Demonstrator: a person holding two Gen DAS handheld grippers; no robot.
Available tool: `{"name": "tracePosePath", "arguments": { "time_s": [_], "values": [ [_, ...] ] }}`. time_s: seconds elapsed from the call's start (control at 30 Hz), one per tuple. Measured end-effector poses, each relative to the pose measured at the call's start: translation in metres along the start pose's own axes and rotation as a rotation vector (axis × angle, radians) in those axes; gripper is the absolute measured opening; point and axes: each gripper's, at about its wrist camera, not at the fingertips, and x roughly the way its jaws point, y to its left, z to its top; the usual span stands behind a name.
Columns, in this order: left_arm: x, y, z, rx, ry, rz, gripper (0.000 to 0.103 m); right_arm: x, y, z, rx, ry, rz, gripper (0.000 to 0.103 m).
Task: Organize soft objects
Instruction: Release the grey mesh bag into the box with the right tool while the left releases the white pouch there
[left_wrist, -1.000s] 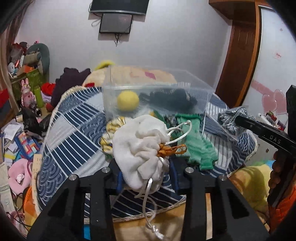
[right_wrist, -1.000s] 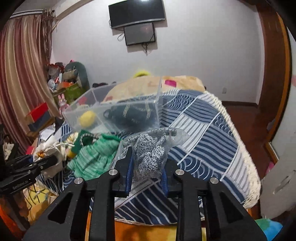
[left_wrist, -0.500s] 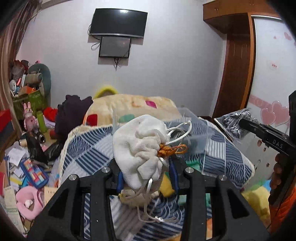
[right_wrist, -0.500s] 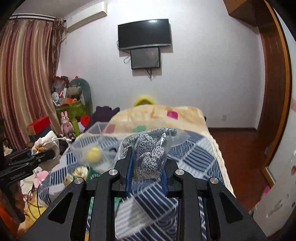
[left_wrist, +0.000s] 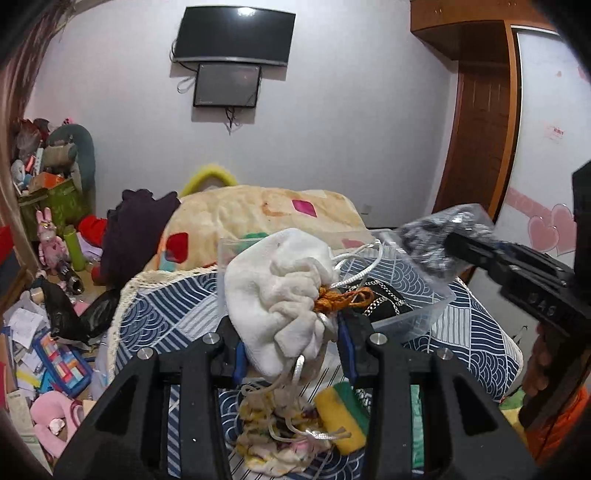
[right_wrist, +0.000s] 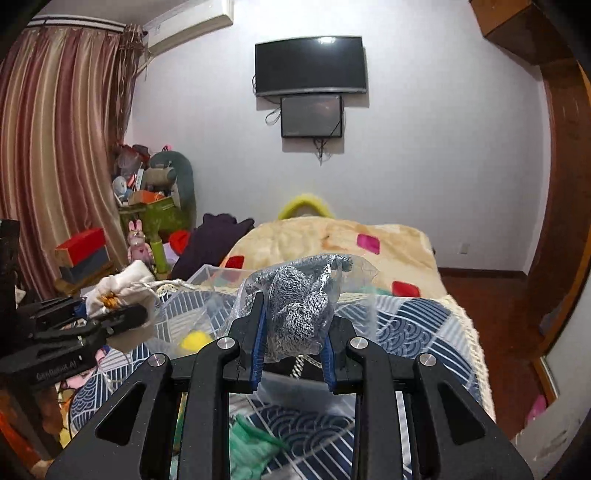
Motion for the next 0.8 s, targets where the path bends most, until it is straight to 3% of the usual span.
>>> {"name": "tracePosePath", "arguments": {
  "time_s": [0.33,0.47,0.8],
  "values": [
    [0.046,-0.001,0.009,-0.011,0.055,-0.012,0.039,0.045,0.012,-0.009,-0.044,0.105,-0.010,0.023],
    [0.068,0.000,0.011,-0.032,0.111,-0.060,0.039,0.058,0.013,-0.013,-0.060,0.157,0.020,0.023],
    [0.101,-0.010,-0.003,0.026,0.204,-0.046,0.042,0.066,0.010,-0.023,-0.101,0.231,0.016,0.026]
  ]
}}
